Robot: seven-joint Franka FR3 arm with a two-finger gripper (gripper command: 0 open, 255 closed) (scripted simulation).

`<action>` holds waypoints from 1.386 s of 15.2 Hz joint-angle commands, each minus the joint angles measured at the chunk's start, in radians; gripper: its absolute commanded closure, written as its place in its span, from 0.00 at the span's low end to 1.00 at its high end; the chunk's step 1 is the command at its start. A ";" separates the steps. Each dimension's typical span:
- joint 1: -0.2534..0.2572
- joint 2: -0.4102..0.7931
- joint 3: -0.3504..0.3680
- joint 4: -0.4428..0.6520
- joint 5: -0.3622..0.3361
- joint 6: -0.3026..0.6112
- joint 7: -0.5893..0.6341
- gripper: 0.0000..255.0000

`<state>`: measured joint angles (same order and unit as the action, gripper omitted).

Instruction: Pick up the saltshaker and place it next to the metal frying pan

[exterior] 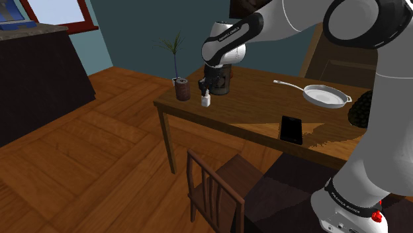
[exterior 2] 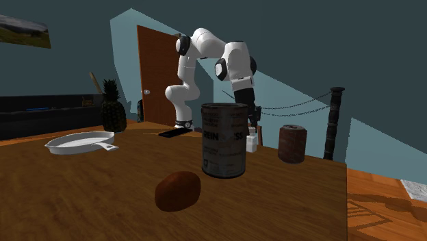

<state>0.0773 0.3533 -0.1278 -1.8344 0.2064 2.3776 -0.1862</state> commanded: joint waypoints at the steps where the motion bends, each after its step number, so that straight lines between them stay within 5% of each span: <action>1: 0.000 0.000 0.000 0.000 0.000 0.000 0.000 1.00; 7: 0.000 0.000 0.000 0.000 0.000 0.000 0.000 1.00; 21: 0.005 -0.074 -0.012 0.088 -0.032 -0.160 0.034 1.00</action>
<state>0.0837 0.2839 -0.1386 -1.7542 0.1756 2.2306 -0.1524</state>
